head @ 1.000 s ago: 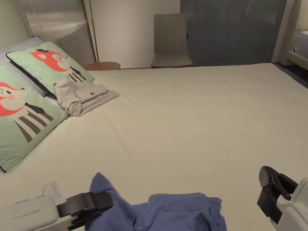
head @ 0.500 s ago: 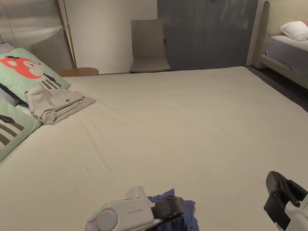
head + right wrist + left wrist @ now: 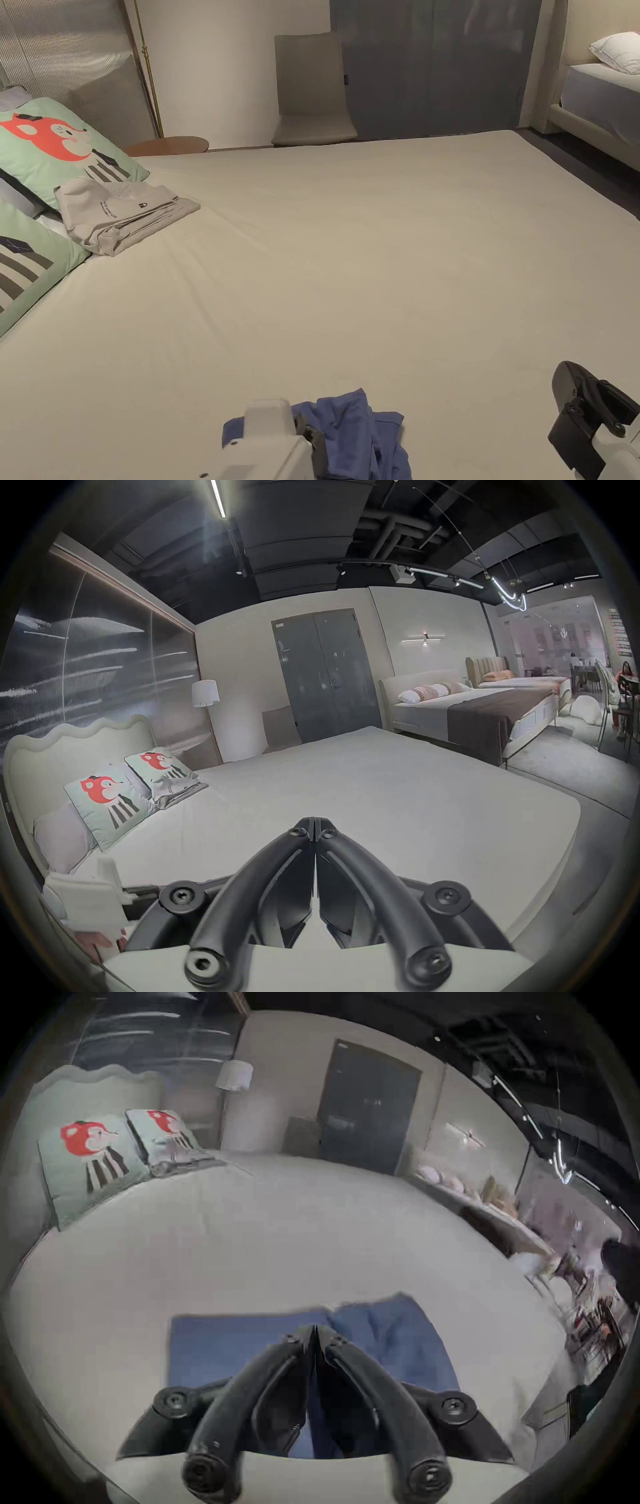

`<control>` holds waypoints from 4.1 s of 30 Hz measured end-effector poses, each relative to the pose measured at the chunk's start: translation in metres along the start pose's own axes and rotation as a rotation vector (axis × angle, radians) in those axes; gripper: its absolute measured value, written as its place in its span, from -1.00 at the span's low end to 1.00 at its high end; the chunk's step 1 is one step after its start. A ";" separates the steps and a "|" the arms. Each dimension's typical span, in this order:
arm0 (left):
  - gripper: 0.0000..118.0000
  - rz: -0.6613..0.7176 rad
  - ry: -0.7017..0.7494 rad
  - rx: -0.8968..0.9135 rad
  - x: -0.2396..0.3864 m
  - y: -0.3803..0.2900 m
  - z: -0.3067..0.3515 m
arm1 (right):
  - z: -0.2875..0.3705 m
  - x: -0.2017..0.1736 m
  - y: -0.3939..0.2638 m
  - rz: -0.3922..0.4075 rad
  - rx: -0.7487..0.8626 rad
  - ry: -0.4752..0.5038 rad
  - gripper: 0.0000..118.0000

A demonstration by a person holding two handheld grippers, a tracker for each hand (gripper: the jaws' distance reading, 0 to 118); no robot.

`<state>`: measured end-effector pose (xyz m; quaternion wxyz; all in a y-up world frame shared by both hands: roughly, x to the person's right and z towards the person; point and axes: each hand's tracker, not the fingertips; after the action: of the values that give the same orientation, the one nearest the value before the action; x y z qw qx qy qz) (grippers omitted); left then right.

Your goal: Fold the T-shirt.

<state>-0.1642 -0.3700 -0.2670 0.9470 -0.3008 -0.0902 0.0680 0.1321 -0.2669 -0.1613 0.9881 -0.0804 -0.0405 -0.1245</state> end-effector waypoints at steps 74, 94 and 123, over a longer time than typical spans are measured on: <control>-0.58 0.661 -0.553 -0.391 -0.260 0.013 0.017 | -0.139 -0.121 -0.062 0.135 -0.571 0.334 -1.00; 0.36 0.647 0.013 -0.308 -0.442 0.048 0.100 | -0.162 -0.202 -0.083 0.186 -0.596 0.410 -1.00; -0.98 0.104 0.105 0.227 -0.154 0.118 0.117 | -0.097 -0.118 0.012 0.232 -0.202 0.194 -1.00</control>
<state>-0.3475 -0.2369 -0.2617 0.9735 -0.1991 -0.0166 0.1109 0.0276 -0.2433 -0.2706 0.9821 -0.1708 0.0773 -0.0203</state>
